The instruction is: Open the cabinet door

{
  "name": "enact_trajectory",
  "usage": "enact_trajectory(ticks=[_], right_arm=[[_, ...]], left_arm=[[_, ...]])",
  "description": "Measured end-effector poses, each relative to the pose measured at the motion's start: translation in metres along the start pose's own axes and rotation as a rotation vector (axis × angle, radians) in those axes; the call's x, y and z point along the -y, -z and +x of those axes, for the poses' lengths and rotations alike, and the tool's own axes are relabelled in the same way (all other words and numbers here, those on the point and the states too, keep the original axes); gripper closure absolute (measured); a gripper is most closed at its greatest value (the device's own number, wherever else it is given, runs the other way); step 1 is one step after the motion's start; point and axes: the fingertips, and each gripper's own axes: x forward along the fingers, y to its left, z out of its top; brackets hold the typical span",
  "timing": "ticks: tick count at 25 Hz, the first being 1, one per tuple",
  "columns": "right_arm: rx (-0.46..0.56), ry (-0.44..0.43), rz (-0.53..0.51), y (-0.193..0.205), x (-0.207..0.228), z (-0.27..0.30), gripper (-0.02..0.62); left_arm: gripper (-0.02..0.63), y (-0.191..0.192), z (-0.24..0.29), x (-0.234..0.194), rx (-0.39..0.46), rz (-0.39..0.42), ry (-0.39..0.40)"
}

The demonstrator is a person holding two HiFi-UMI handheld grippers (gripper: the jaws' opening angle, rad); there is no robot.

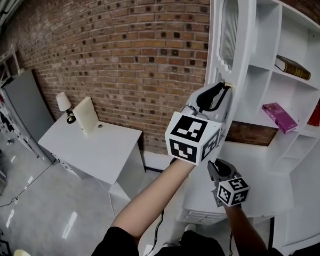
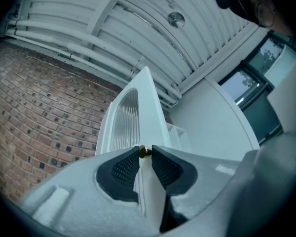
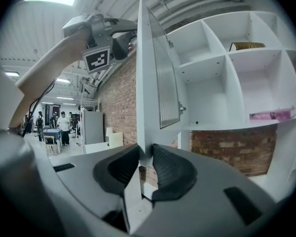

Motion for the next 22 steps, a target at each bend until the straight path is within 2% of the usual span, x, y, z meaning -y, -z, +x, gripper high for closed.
enact_trajectory(ticks=[6,16,22], right_arm=[[0.012,-0.051,-0.012,-0.005,-0.023,0.016,0.503],[0.016,-0.06,-0.023,-0.006,-0.044,0.036,0.495],[0.026,-0.054,-0.024,-0.006,-0.046,0.038,0.495]], left_arm=[[0.52,-0.007,-0.014,-0.022,0.01,-0.002,-0.034],[0.529,-0.011,-0.031,-0.045,0.039,-0.051,-0.048],[0.529,-0.011,-0.034,-0.047,0.051,-0.052,-0.037]])
